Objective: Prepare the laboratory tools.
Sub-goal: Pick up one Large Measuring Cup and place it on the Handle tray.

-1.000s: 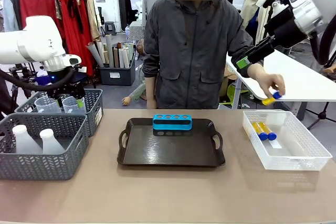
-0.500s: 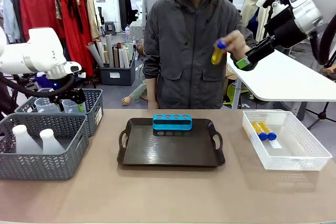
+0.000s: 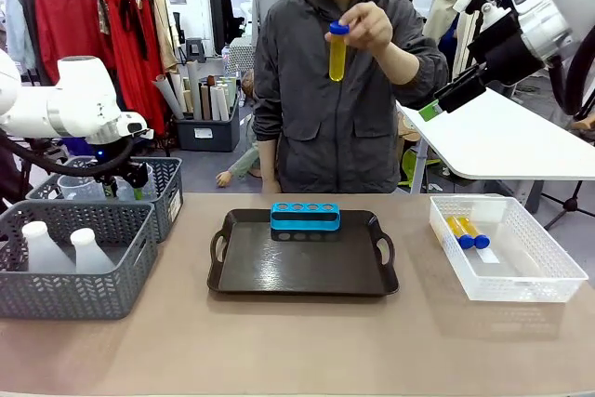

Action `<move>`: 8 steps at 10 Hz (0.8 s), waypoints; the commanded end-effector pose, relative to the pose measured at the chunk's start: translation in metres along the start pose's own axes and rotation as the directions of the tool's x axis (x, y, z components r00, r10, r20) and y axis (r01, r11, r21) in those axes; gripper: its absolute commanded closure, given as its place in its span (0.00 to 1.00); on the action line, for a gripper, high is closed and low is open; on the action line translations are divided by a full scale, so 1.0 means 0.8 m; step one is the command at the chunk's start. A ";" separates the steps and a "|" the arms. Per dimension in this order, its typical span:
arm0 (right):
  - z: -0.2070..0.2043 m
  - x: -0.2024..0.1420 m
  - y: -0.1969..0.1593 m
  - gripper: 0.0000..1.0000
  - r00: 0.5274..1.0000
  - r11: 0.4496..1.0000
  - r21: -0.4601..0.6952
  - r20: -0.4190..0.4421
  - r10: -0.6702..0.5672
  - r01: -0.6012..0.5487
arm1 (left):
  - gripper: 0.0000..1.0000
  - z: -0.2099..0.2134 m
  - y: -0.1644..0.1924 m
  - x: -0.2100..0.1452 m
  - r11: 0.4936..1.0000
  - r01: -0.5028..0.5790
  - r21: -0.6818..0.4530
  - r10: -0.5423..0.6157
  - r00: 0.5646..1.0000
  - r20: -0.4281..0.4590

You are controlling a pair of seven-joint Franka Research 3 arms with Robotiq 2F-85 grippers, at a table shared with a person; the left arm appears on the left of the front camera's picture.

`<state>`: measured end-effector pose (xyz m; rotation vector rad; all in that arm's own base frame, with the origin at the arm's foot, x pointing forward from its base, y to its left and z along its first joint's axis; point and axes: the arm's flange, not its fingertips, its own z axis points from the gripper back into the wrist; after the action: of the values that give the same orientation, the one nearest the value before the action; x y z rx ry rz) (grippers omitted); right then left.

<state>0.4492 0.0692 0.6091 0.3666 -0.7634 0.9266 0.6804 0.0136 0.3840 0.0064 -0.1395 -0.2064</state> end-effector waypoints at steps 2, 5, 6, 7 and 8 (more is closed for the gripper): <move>0.001 0.002 -0.001 0.00 1.000 1.000 0.016 0.026 -0.013 0.012 | 1.00 0.005 -0.001 -0.013 1.000 -0.016 0.004 0.016 1.000 0.001; 0.001 0.002 -0.001 0.00 1.000 1.000 0.016 0.026 -0.013 0.012 | 1.00 0.018 -0.010 -0.020 1.000 0.009 -0.008 -0.009 1.000 -0.004; 0.001 0.002 -0.001 0.00 1.000 1.000 0.016 0.026 -0.013 0.012 | 1.00 0.030 -0.012 -0.024 1.000 0.014 -0.009 -0.014 1.000 0.009; 0.001 0.002 -0.001 0.00 1.000 1.000 0.016 0.026 -0.013 0.012 | 1.00 0.049 -0.016 -0.030 1.000 0.028 -0.013 -0.028 0.999 0.031; 0.001 0.002 -0.001 0.00 1.000 1.000 0.016 0.026 -0.013 0.012 | 1.00 0.071 -0.020 -0.036 0.999 0.043 0.000 -0.043 0.997 0.064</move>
<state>0.4493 0.0692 0.6089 0.3667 -0.7631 0.9265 0.6594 0.0031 0.4229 0.0074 -0.1747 -0.2282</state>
